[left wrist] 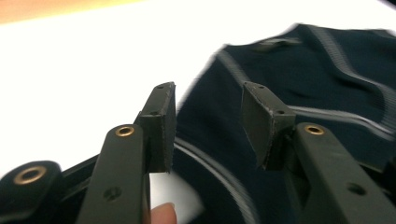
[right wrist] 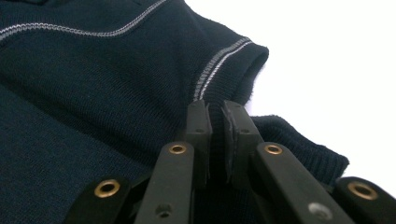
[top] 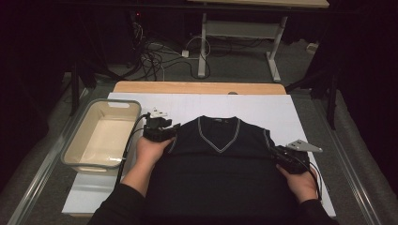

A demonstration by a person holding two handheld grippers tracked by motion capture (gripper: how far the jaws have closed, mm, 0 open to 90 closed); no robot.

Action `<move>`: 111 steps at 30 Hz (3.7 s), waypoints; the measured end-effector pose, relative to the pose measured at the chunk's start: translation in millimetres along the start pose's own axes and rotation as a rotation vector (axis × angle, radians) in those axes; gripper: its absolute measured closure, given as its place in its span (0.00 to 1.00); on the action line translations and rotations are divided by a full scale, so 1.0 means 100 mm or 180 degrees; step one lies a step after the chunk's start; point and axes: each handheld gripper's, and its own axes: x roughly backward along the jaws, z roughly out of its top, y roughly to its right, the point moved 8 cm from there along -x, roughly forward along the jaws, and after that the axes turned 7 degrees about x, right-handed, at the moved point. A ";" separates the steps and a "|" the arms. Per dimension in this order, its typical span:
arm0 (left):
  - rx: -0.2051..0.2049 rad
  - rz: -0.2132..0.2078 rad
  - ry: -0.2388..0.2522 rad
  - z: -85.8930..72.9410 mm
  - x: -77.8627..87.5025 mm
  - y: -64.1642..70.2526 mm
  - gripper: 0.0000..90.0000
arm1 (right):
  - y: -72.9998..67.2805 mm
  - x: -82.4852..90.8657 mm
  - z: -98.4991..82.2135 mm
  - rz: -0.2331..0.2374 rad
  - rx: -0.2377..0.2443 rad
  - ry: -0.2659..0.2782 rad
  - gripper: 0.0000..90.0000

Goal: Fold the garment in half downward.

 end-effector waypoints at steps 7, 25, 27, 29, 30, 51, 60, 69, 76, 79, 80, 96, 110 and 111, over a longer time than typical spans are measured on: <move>0.0290 0.0330 -0.0577 -0.18 -0.35 -0.26 0.40 | 0.00 0.00 0.00 0.0017 0.0009 0.0004 0.89; -0.0001 0.0067 -0.0421 -0.27 -0.32 -0.14 0.82 | 0.37 -0.63 0.46 -0.0213 -0.0308 -0.0297 0.65; -0.0003 0.0067 -0.0409 -0.27 -0.32 -0.14 0.82 | 0.36 -0.71 0.42 -0.0210 -0.0372 -0.0369 0.60; -0.0015 0.0072 -0.0406 -0.27 -0.32 -0.13 0.82 | 0.36 -0.74 0.39 -0.0150 -0.0434 -0.0388 0.58; -0.0026 0.0079 -0.0401 -0.27 -0.32 -0.13 0.83 | 0.36 -0.75 0.39 -0.0109 -0.0479 -0.0400 0.60; 0.0001 0.0099 0.0037 -0.11 -0.02 -0.02 0.84 | 0.25 -0.42 0.60 -0.0079 -0.0230 0.0096 0.95; -0.0113 -0.0126 0.0205 -0.28 0.30 0.19 0.84 | 0.09 0.01 0.60 -0.0135 -0.0065 0.0333 0.95; -0.0314 -0.0260 0.0340 -0.54 0.56 0.31 0.84 | -0.16 0.39 0.39 -0.0087 0.0039 0.0521 0.95; -0.0404 -0.0401 0.0379 -0.75 0.73 0.40 0.84 | -0.33 0.61 0.19 -0.0046 0.0090 0.0642 0.95; -0.0435 -0.0464 0.0407 -0.84 0.81 0.42 0.84 | -0.39 0.69 0.09 -0.0015 0.0076 0.0682 0.95; -0.0463 -0.0467 0.0404 -0.88 0.82 0.42 0.84 | -0.41 0.70 0.06 -0.0003 0.0069 0.0688 0.95; -0.0670 -0.0586 0.0348 -1.15 1.10 0.54 0.84 | -0.57 0.98 -0.29 0.0059 0.0206 0.0654 0.95; -0.0634 -0.0641 0.0233 -1.40 1.33 0.56 0.84 | -0.76 1.26 -0.48 0.0152 0.0245 0.0626 0.95; -0.0633 -0.0641 0.0215 -1.43 1.33 0.56 0.84 | -0.78 1.27 -0.50 0.0163 0.0246 0.0622 0.95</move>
